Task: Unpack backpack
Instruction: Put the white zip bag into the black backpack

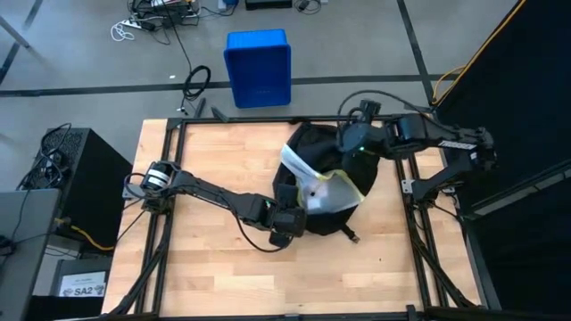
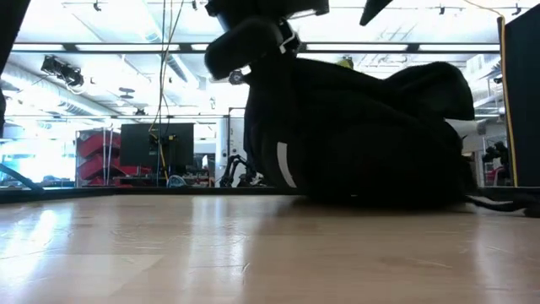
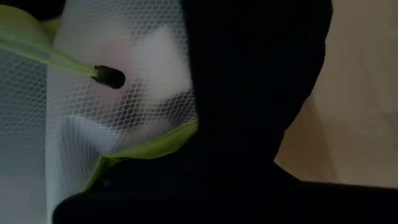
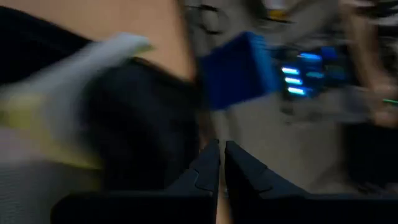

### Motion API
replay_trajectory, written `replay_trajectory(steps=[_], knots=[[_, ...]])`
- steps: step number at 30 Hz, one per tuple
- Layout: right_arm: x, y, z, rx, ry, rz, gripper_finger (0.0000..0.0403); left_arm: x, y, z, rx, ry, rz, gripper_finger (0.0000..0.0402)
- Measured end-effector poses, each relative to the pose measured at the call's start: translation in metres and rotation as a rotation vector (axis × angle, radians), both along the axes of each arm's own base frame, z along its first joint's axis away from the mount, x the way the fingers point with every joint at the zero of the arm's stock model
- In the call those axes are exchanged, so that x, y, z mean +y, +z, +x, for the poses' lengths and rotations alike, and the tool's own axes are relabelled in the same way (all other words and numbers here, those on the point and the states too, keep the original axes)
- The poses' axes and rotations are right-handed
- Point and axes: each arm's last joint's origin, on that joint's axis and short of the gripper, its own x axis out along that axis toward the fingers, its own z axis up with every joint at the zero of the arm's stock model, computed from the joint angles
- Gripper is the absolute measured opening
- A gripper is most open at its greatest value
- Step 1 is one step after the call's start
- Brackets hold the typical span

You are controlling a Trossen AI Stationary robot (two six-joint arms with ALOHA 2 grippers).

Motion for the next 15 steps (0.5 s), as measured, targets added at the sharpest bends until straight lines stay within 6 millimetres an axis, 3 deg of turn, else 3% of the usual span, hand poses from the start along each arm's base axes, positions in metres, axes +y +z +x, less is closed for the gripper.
replay_trajectory(steps=[4,7,10,15], knots=[[-0.005,-0.005,0.006,-0.012,0.125,0.225,0.0009,-0.001,0.002,0.001,-0.002,-0.009,-0.012,0.0000],[-0.010,-0.015,0.010,0.043,0.176,0.268,0.0050,-0.001,0.002,0.001,0.001,-0.017,-0.031,0.0000],[-0.017,-0.025,0.013,0.106,0.205,0.259,0.0122,-0.002,0.001,0.001,0.000,-0.025,-0.043,0.0000],[-0.030,-0.042,0.027,0.174,0.198,0.276,0.0274,-0.005,0.001,0.001,0.000,-0.033,-0.052,0.0000]])
